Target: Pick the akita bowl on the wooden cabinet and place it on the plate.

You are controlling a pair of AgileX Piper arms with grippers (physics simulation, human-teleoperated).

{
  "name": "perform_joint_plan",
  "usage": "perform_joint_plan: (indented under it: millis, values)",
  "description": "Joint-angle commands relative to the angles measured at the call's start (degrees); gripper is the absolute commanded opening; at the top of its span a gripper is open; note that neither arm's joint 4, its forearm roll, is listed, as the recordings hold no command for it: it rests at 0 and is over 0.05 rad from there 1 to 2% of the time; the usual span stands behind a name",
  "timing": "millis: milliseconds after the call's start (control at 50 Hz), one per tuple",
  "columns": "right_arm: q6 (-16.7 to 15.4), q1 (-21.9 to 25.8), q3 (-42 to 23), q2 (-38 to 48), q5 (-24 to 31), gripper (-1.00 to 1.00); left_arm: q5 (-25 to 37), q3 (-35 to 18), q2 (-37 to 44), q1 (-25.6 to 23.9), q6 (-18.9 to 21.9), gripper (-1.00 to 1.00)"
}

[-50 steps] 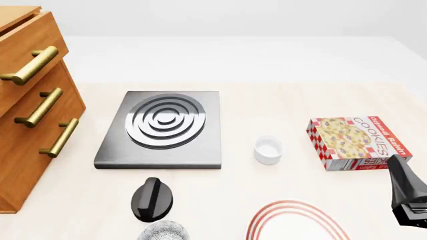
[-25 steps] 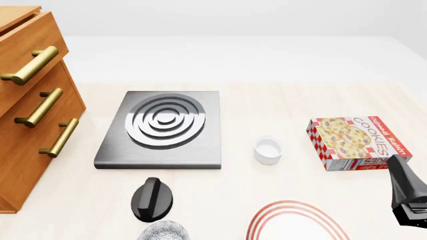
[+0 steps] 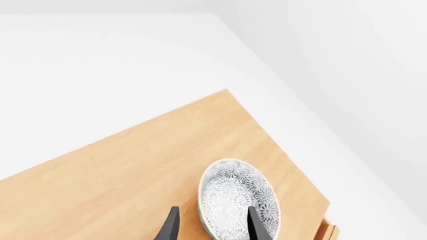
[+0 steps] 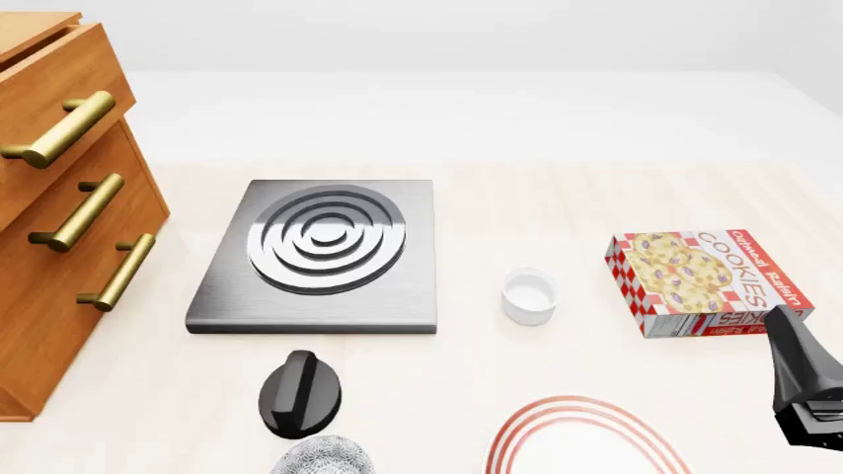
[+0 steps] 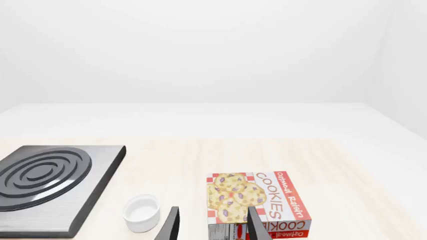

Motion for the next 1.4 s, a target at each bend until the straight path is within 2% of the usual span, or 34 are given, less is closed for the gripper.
perform_joint_plan:
  millis: [20,400,500,520,560,600,660,680,700,720,740,800,1000,1400]
  values:
    - [0.0,0.0,0.0,0.0,0.0,1.00,-0.6,0.0,0.9,-0.4,0.1,1.00]
    - [0.0,0.0,0.0,0.0,0.0,1.00,-1.2,0.6,1.5,-0.3,0.3,1.00]
    - [0.0,0.0,0.0,0.0,0.0,1.00,-2.3,1.5,0.8,-1.8,0.2,1.00]
    - [0.0,0.0,0.0,0.0,0.0,1.00,-2.4,1.4,0.0,-0.8,1.8,-1.00]
    - [0.0,0.0,0.0,0.0,0.0,1.00,-3.8,2.0,-2.5,-2.5,2.0,-1.00]
    - [0.0,0.0,0.0,0.0,0.0,1.00,-3.1,1.8,-2.4,-2.1,1.5,-1.00]
    - [0.0,0.0,0.0,0.0,0.0,1.00,-4.2,1.9,-4.7,-4.3,2.8,-1.00]
    - [0.0,0.0,0.0,0.0,0.0,1.00,-6.0,2.7,-6.9,-5.9,2.1,-1.00]
    - [0.0,0.0,0.0,0.0,0.0,1.00,-8.9,5.2,-9.8,-5.3,-1.9,-1.00]
    - [0.0,0.0,0.0,0.0,0.0,1.00,-9.7,5.5,-11.2,-6.0,-1.6,-1.00]
    - [0.0,0.0,0.0,0.0,0.0,1.00,-8.6,4.6,-11.2,-6.6,-0.2,-1.00]
    - [0.0,0.0,0.0,0.0,0.0,1.00,-5.6,3.5,-10.2,-5.7,-1.7,-1.00]
    - [0.0,0.0,0.0,0.0,0.0,1.00,-1.5,0.9,-11.6,-6.5,-5.6,-1.00]
    - [0.0,0.0,0.0,0.0,0.0,1.00,2.7,-0.4,-15.3,-9.7,-8.8,-1.00]
